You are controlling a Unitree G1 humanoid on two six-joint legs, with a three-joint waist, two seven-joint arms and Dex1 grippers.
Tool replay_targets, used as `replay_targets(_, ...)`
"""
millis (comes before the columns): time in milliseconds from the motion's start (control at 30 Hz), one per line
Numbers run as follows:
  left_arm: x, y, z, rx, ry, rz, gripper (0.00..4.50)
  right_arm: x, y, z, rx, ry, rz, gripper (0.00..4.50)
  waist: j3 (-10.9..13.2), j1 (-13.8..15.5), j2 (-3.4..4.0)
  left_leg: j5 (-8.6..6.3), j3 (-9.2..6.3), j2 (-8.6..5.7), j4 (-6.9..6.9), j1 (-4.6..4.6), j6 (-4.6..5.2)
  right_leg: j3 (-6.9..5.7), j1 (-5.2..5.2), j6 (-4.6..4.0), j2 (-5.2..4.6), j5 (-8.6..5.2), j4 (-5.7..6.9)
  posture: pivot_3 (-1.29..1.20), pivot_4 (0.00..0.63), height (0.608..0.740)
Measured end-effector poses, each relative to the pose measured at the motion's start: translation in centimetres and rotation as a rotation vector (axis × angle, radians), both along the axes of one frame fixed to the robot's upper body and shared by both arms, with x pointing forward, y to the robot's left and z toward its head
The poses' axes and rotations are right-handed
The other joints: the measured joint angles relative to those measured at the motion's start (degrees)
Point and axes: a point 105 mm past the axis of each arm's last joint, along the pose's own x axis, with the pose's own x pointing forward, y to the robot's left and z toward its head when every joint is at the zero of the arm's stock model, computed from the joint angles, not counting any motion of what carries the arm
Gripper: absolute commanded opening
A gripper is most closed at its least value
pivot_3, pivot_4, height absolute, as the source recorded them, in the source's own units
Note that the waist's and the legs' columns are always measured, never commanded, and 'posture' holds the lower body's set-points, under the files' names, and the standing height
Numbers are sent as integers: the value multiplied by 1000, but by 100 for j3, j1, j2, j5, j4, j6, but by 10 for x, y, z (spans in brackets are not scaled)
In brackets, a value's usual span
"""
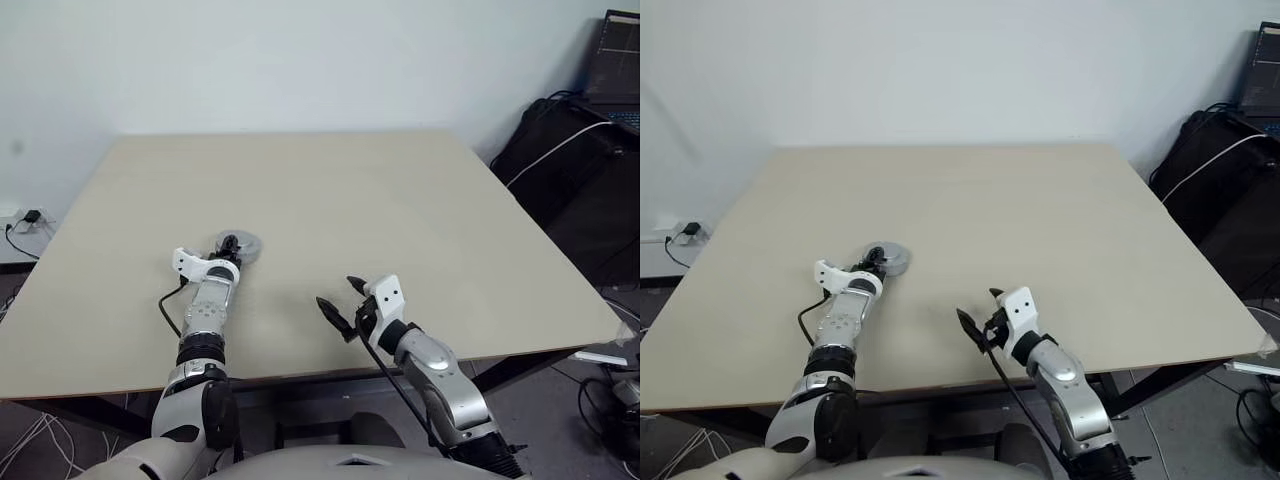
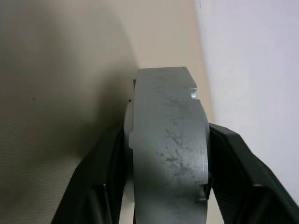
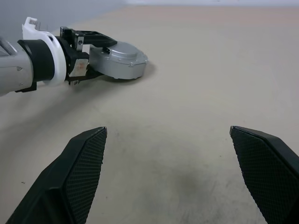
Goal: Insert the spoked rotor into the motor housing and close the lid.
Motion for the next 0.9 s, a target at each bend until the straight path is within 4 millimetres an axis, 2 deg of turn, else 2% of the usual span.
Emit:
replay_targets(100, -5, 3, 2, 15, -9, -16, 4412, 0, 2, -1, 4, 14, -2, 4500, -5, -20, 5, -1, 2, 2, -5, 20, 0, 1, 13, -2, -4, -1, 1, 0, 0, 740)
replay_targets(267, -34, 11, -1, 63, 8, -51, 4462, 0, 1, -3, 1, 25, -8, 4500, -27, -92, 15, -10, 16, 7, -30, 55, -6, 13, 26, -18, -10, -11, 3, 0, 0, 740)
replay_targets(400, -73, 15, -3, 170, 50, -137, 4462, 0, 0, -5, 4, 44, -20, 4500, -64, -116, 36, -23, 17, 14, -38, 63, -15, 14, 23, -35, -11, -24, 7, 0, 0, 740)
replay_targets(533, -114, 16, -4, 479, 78, -300, 4462, 3, -2, -6, 26, 57, -54, 4500, -76, -126, 60, -40, 18, 19, -45, 66, -44, 12, -4, -44, -12, -31, 7, 0, 0, 740)
replay_targets(600, -133, 15, -6, 626, 86, -366, 4462, 6, -5, -5, 42, 57, -89, 4500, -71, -114, 73, -40, 18, 19, -43, 66, -44, 11, -5, -18, -21, -47, 6, 0, 0, 740)
replay_targets(633, -136, 14, -7, 648, 88, -374, 4462, 6, -6, -5, 44, 57, -94, 4500, -68, -101, 74, -40, 17, 18, -42, 65, -43, 11, -4, -15, -37, -48, 6, 0, 0, 740)
replay_targets(733, -153, 13, -4, 870, 75, -379, 4462, 11, -10, 0, 55, 15, -148, 4500, -58, -77, 84, -41, 15, 19, -43, 60, -43, 8, -6, -12, -69, -48, 6, 0, 0, 740)
replay_targets(900, -163, 1, 18, 1170, -26, -293, 4462, 14, -27, 7, -8, -103, -252, 4500, -52, -13, 97, -42, 15, 15, -51, 47, -40, 3, -19, -10, -79, -51, 2, 0, 0, 740)
